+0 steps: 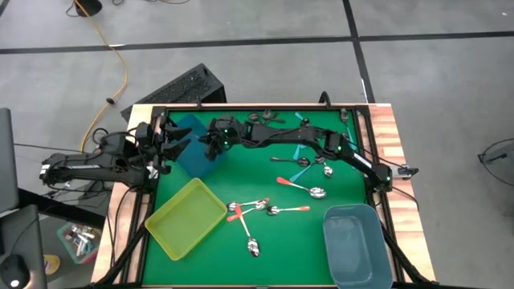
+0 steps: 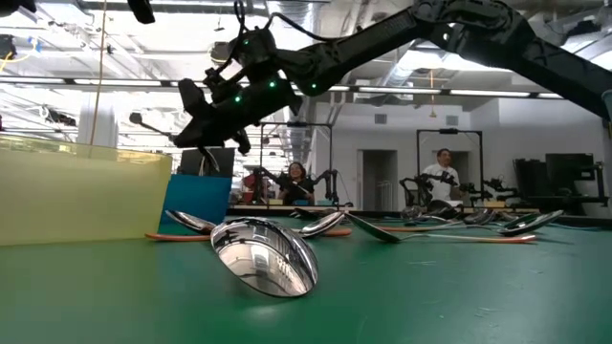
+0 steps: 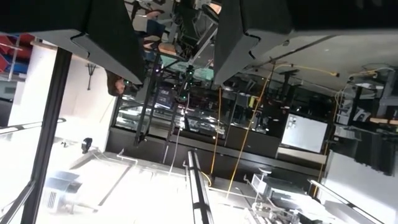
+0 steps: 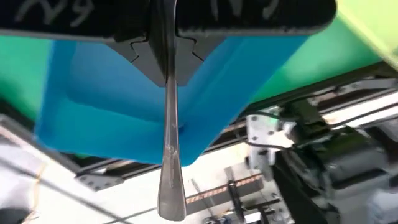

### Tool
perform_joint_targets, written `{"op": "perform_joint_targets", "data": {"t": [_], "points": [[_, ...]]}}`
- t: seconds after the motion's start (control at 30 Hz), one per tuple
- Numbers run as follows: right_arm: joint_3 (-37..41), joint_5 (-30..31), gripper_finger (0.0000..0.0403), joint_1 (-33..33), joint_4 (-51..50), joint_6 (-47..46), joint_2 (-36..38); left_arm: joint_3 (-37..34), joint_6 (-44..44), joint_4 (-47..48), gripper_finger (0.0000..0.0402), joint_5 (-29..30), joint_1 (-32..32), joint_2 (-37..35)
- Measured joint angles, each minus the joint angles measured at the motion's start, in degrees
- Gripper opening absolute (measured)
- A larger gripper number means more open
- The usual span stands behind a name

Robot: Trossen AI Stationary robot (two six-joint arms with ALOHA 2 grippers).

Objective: Sort silverware by color (type)
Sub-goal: Put the black spoon into the dark blue bin

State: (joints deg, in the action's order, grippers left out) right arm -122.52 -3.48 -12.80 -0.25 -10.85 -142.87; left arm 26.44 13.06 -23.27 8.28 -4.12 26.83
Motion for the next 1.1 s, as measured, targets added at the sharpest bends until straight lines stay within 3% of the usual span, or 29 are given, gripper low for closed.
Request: {"op": "perform_joint_targets", "data": {"t": [0.83,1.1], "points": [[0.02,0.89,0.0018,-0.48,-1.63,2.15,-0.03,-0.02,-0.64,1.14,0.0178,1.22,0.0,0.0],[0.1,1.04,0.0025,-0.48,1.41,0.63,-3.23,-0.02,-1.07,1.27,0.0178,1.48,0.0,0.0]]}}
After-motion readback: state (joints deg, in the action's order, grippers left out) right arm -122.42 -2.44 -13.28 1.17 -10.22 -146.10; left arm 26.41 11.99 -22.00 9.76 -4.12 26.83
